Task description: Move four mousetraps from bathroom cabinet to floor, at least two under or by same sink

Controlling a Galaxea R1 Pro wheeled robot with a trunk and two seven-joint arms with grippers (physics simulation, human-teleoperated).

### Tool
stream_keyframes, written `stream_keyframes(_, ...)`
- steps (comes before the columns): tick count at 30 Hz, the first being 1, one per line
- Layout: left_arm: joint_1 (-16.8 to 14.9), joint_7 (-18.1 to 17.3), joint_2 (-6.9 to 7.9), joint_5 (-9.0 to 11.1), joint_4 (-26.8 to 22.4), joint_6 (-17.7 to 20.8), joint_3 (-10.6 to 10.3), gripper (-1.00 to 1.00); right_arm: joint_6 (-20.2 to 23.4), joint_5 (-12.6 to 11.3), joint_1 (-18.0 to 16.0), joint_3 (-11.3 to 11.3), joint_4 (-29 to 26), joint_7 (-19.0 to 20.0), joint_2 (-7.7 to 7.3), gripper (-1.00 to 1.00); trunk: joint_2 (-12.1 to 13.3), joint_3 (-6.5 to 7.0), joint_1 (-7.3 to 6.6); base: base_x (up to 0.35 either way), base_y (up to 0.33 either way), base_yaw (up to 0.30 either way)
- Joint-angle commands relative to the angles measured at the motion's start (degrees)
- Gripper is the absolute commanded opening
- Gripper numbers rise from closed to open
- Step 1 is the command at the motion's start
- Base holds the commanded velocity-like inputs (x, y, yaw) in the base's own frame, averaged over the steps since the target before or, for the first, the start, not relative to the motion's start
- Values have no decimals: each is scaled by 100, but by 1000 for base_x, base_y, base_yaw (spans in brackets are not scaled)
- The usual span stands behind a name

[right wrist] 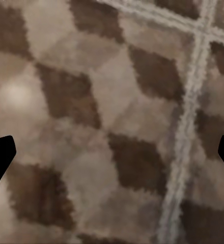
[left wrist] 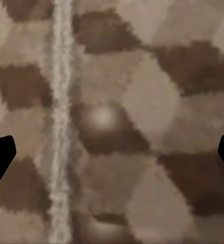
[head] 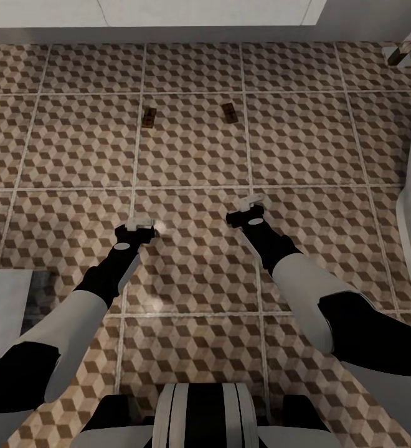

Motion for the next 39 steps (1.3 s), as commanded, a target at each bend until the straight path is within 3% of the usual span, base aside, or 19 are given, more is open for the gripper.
stream_keyframes(1,-2,48,8,39,-17,31,-37,100,51,57,-1,23,-8,-24,0,100,-1,-3,-1,0,0,0)
stream_keyframes(5,-2,49,12,35,-42,35,-37,100,49,57,-1,24,-8,-25,0,100,-1,-3,-1,0,0,0)
stream_keyframes(30,-2,46,-6,41,140,47,-46,100,35,55,8,25,63,-25,0,100,32,551,-65,0,0,0)
stream_keyframes(39,-2,40,12,41,551,19,-46,100,-403,57,10,23,527,-25,0,100,44,751,-88,0,0,0)
